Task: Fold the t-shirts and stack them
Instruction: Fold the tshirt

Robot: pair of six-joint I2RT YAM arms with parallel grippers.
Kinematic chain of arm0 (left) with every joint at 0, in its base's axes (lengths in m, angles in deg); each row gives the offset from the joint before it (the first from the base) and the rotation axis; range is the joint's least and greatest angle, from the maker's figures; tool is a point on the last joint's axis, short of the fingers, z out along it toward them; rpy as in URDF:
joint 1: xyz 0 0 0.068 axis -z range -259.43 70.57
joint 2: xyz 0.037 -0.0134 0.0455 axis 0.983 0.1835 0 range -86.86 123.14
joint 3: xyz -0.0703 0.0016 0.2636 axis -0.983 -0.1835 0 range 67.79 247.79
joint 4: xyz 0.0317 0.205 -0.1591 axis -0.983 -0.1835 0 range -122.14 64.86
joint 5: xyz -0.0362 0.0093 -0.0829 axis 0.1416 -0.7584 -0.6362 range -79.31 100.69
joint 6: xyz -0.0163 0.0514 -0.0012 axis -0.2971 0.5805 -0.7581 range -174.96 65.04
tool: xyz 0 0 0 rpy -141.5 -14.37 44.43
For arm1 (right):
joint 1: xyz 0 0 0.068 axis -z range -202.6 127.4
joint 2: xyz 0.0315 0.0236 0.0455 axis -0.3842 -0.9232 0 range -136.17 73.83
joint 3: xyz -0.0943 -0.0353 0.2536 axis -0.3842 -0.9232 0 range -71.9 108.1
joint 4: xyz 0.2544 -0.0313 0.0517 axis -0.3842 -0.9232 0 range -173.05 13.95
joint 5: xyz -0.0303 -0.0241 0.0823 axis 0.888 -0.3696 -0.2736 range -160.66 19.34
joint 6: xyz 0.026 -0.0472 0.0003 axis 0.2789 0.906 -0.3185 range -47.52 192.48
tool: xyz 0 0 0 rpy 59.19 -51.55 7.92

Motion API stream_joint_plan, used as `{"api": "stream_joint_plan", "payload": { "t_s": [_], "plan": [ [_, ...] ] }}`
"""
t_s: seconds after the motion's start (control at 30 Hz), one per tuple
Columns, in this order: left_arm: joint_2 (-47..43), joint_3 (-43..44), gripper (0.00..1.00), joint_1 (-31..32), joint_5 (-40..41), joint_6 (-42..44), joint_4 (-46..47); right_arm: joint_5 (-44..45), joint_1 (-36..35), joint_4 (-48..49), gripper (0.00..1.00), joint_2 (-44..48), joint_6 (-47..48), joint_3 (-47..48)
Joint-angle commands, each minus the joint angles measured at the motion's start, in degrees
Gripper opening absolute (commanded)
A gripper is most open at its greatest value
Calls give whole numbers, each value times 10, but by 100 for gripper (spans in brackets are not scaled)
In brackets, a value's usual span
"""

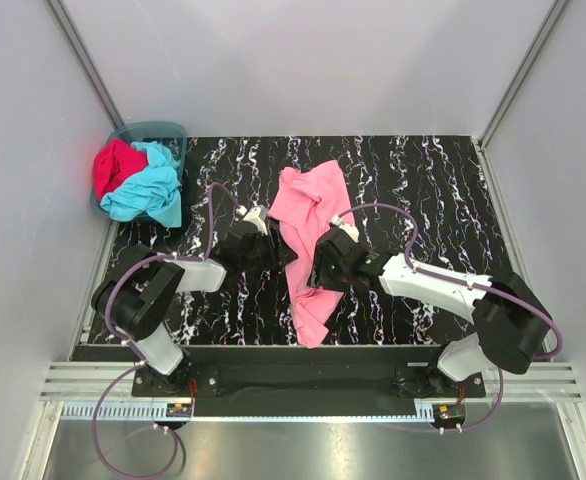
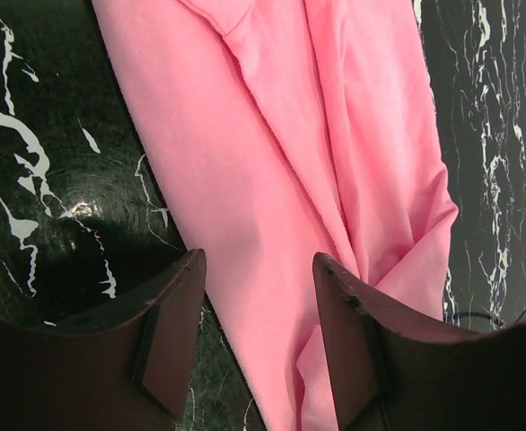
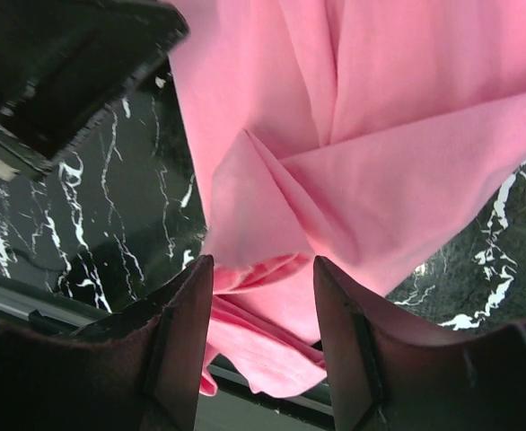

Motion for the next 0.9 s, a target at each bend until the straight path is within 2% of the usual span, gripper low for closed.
{"api": "stream_joint_plan", "payload": {
  "t_s": [0.0, 0.47, 0.87],
  "plan": [
    [5, 0, 55, 1, -12, 10, 39, 10, 9, 17, 55, -7, 10, 29],
    [3, 7, 54, 1, -12, 16, 33, -13, 13, 36, 55, -33, 6, 13],
    [-1, 7, 54, 1, -13, 17, 32, -10, 48, 31, 55, 2, 23, -33]
  ]
}}
